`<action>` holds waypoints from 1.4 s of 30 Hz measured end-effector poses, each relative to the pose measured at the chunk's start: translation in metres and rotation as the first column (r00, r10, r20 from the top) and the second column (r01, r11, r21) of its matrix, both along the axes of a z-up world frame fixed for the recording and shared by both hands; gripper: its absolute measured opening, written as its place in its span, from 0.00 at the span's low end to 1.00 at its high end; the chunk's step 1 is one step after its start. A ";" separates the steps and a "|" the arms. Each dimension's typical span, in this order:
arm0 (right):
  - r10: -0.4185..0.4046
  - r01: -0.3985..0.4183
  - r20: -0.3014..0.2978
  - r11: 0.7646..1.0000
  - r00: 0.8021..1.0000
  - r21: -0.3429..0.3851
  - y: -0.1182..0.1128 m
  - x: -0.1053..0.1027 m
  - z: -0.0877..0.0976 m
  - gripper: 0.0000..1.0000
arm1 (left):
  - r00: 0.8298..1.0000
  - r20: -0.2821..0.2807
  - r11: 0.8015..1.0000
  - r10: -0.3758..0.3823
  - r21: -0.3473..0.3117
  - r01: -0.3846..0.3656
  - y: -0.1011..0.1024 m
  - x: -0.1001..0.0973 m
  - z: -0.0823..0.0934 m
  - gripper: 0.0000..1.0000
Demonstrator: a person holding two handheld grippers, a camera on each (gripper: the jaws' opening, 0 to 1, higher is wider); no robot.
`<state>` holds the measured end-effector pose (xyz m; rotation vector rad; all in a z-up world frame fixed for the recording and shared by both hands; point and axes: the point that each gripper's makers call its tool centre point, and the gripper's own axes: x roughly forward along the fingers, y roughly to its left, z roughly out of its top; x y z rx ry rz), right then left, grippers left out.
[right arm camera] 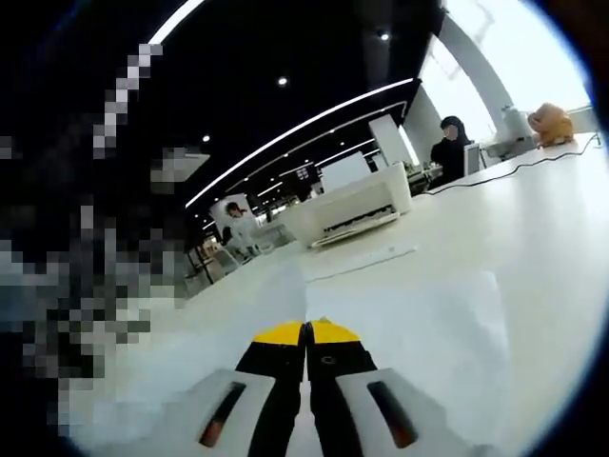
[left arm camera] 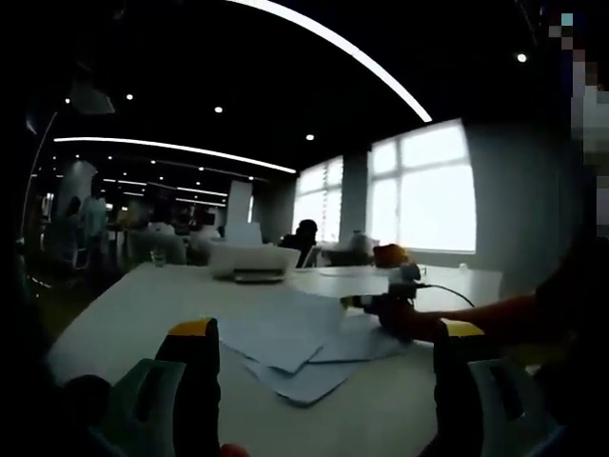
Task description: Organize the stack of printing papers by aligning and flattening the scattered papers on the table
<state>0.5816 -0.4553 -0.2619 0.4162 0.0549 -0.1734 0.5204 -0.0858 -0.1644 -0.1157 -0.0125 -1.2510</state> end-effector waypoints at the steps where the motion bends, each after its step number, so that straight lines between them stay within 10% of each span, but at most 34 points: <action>1: 0.005 -0.005 0.003 1.000 1.000 -0.003 0.000 0.000 0.001 0.00 | 1.000 -0.001 1.000 0.002 0.000 -0.002 0.001 0.001 0.000 0.96; 19: 0.079 -0.083 0.127 0.996 0.989 0.027 0.022 0.003 0.036 0.00 | 1.000 0.006 1.000 0.011 0.007 -0.011 0.003 0.001 0.001 0.96; 42: 0.224 -0.205 0.234 0.973 0.946 -0.104 0.061 0.003 0.116 0.00 | 1.000 0.017 1.000 0.016 -0.004 -0.016 0.005 -0.002 0.007 0.96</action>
